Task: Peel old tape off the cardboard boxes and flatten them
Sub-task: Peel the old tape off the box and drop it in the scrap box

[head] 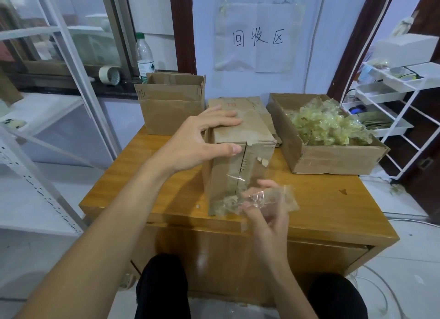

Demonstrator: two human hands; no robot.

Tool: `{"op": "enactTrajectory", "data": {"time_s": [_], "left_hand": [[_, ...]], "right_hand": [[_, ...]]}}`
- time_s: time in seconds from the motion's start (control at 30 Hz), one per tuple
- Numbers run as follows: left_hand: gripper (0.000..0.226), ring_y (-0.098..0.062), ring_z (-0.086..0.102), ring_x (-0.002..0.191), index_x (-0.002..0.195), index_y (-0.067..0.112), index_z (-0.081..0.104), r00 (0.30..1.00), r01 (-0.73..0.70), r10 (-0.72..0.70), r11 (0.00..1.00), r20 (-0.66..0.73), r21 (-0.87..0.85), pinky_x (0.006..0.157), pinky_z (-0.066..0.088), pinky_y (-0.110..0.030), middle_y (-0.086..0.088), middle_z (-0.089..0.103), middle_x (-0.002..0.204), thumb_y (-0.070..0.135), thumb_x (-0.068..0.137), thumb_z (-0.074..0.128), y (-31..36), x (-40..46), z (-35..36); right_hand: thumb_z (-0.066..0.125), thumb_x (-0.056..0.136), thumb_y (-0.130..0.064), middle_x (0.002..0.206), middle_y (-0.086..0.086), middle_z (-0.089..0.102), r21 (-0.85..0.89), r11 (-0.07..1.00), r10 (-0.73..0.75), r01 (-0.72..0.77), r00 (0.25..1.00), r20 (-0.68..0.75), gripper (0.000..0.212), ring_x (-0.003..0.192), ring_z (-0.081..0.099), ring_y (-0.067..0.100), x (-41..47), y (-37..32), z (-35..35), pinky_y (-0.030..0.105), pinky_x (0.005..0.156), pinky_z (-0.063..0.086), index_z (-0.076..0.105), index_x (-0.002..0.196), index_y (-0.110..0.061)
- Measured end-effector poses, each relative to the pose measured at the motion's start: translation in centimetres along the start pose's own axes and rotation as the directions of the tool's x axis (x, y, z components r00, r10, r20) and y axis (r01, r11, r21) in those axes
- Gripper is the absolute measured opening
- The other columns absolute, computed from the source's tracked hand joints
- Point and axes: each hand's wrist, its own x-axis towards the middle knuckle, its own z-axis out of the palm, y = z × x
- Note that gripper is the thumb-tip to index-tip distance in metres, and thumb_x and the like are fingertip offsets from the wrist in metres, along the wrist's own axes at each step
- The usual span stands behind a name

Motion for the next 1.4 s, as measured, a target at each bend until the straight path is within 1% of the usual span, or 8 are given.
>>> {"op": "enactTrajectory", "data": {"time_s": [0.1,0.27,0.4,0.53,0.7,0.83,0.97,1.4], "left_hand": [[0.065,0.008,0.025,0.151,0.135,0.034,0.07,1.0,0.004,-0.004,1.0,0.002,0.004,0.128,0.024,-0.043,0.025,0.055,0.149,0.047,0.073,0.087,0.1,-0.1,0.0],[0.067,0.009,0.025,0.151,0.134,0.036,0.069,1.0,0.005,-0.005,1.0,-0.001,0.008,0.128,0.025,-0.043,0.026,0.055,0.149,0.053,0.071,0.085,0.1,-0.2,0.0],[0.063,0.009,0.024,0.151,0.134,0.038,0.069,1.0,0.017,-0.017,1.0,0.006,0.006,0.128,0.024,-0.046,0.028,0.054,0.149,0.046,0.075,0.087,0.2,-0.3,-0.3],[0.061,0.009,0.024,0.151,0.135,0.037,0.068,1.0,0.023,-0.023,1.0,0.019,0.021,0.128,0.023,-0.045,0.029,0.053,0.148,0.041,0.077,0.088,0.4,-0.2,-0.1],[0.06,0.011,0.025,0.149,0.135,0.036,0.069,1.0,0.009,-0.009,1.0,0.013,0.022,0.127,0.023,-0.039,0.029,0.054,0.148,0.036,0.078,0.089,0.4,-0.1,-0.1],[0.066,0.011,0.026,0.149,0.133,0.037,0.069,1.0,0.002,-0.002,0.999,0.009,0.041,0.125,0.023,-0.034,0.03,0.054,0.147,0.049,0.07,0.086,0.6,0.0,-0.1],[0.061,0.012,0.025,0.149,0.133,0.039,0.067,0.998,-0.001,-0.004,0.996,0.06,0.09,0.124,0.023,-0.032,0.03,0.051,0.15,0.05,0.075,0.082,0.9,0.1,-0.3],[0.064,0.007,0.021,0.152,0.134,0.036,0.065,0.999,-0.003,0.001,0.999,0.045,0.034,0.128,0.022,-0.042,0.027,0.049,0.152,0.056,0.075,0.078,0.6,-0.3,0.2]], "right_hand": [[0.058,0.086,0.003,0.095,0.007,0.066,-0.033,0.99,-0.136,0.137,0.99,0.025,0.048,0.07,0.063,0.016,0.4,-0.2,0.1,0.022,0.063,0.056,0.062,0.13,-0.015],[0.057,0.096,-0.027,0.101,0.006,0.069,-0.121,0.974,-0.185,0.19,0.981,0.055,0.027,0.083,0.067,0.033,1.0,0.2,0.4,0.059,0.071,0.056,0.079,0.099,-0.011],[0.062,0.095,-0.036,0.085,0.015,0.07,-0.108,0.985,-0.139,0.135,0.99,-0.028,0.034,0.074,0.067,0.028,1.3,-0.4,0.6,0.048,0.065,0.059,0.078,0.096,-0.006],[0.071,0.092,-0.003,0.088,0.009,0.075,-0.107,0.989,-0.12,0.105,0.983,-0.142,0.02,0.069,0.069,0.019,1.8,-0.8,1.4,0.029,0.061,0.059,0.077,0.104,-0.017],[0.08,0.087,-0.002,0.101,0.0,0.07,-0.292,0.934,-0.285,0.207,0.924,-0.255,0.034,0.087,0.073,0.022,2.6,-0.7,2.2,0.042,0.068,0.063,0.064,0.112,-0.019],[0.083,0.083,-0.009,0.122,0.001,0.058,-0.641,0.675,-0.567,0.365,0.813,-0.133,0.048,0.105,0.063,0.016,3.2,-1.0,2.4,0.036,0.077,0.059,0.064,0.126,-0.007],[0.075,0.082,-0.01,0.129,0.014,0.051,-0.748,0.487,-0.624,0.451,0.779,0.064,0.071,0.112,0.056,0.029,4.5,-2.3,1.7,0.039,0.091,0.054,0.05,0.148,0.001],[0.061,0.099,0.003,0.117,0.023,0.064,-0.714,0.371,-0.784,0.595,0.612,0.102,0.026,0.107,0.062,0.032,5.3,0.7,0.9,0.036,0.083,0.057,0.071,0.122,0.005]]}}
